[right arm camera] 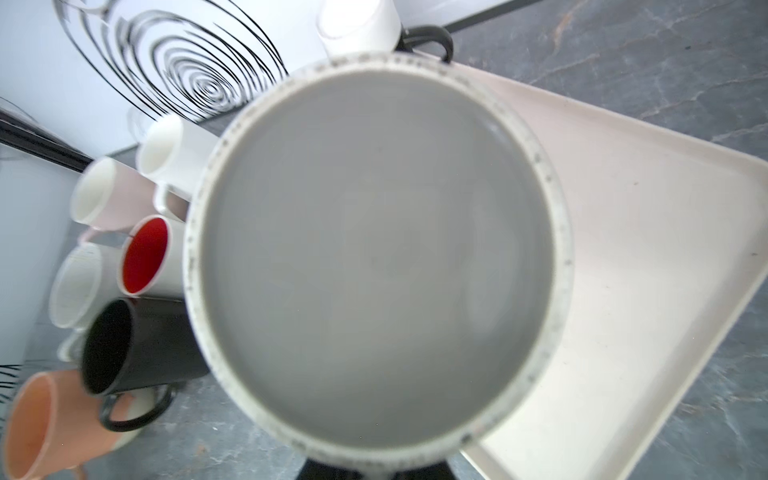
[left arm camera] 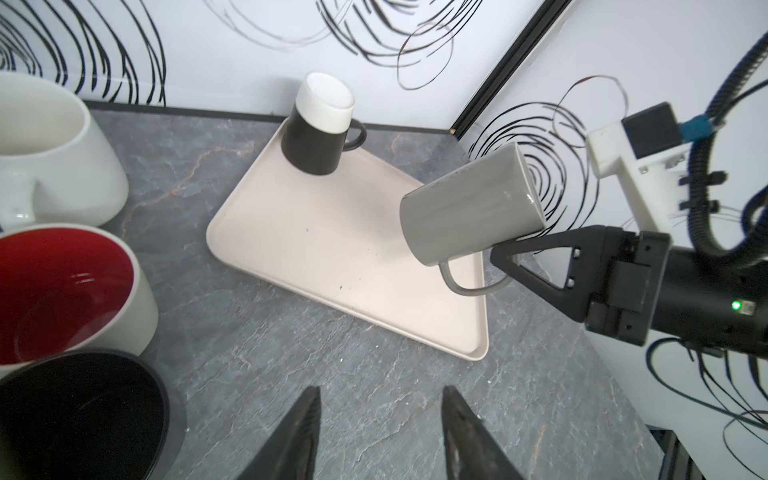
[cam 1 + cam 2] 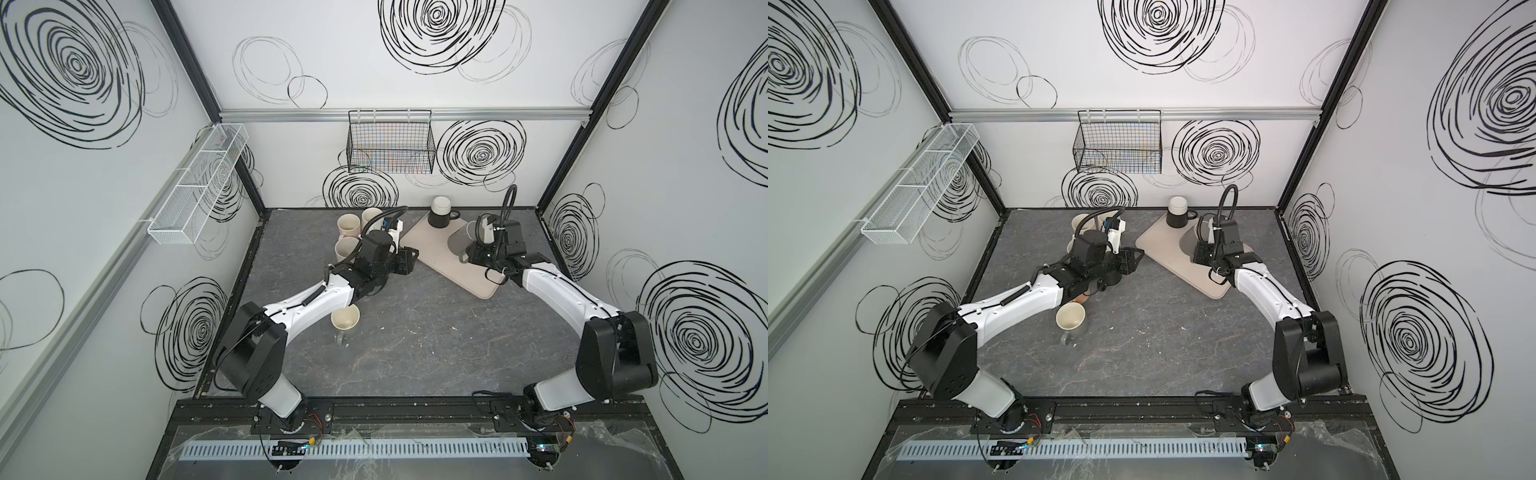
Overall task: Turn the mug right side up
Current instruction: 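Lift the light grey mug off the tray with the right gripper, then rotate the light grey mug toward the left gripper while the left gripper grasps it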
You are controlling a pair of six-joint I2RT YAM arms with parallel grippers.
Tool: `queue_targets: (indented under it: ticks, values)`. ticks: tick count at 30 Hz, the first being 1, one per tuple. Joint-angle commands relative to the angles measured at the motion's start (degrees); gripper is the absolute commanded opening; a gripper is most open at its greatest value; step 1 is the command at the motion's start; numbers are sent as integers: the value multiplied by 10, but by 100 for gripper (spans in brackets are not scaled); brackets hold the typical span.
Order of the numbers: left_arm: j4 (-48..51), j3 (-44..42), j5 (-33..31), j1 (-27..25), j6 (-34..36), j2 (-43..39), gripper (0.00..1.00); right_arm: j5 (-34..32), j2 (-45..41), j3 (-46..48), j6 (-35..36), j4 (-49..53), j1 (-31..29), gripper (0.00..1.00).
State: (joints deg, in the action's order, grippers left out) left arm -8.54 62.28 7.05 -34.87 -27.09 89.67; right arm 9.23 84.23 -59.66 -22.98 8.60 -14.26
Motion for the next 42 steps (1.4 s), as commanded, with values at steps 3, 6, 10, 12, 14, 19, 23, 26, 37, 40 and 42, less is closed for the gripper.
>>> queue_targets:
  ticks: [3,6,10,12,14,19,23,26,37,40,42]
  values:
    - [-156,-54,30,6,-27,-57,57,114,-83,28,-58,-194,12,0]
    - [-246,-98,34,15,-56,-86,64,159,-111,37,-79,-249,12,0]
    - [-313,-130,50,25,-86,-109,68,204,-135,35,-114,-295,11,0]
    - [-339,-138,59,27,-101,-114,69,223,-145,37,-145,-330,11,0]
    - [-367,-144,70,27,-118,-117,70,241,-150,41,-174,-373,9,0]
    - [-445,-149,93,28,-168,-110,71,271,-147,33,-225,-435,-4,0]
    - [-479,-139,116,26,-192,-97,71,296,-136,22,-241,-477,-22,0]
    - [-497,-130,136,23,-207,-84,71,319,-123,18,-266,-518,-36,0]
    - [-594,-119,160,16,-274,-45,69,342,-92,7,-313,-590,-79,0]
    - [-612,-118,162,17,-291,-38,66,347,-88,5,-318,-596,-87,0]
    - [-619,-116,164,18,-301,-36,64,350,-84,4,-319,-596,-92,0]
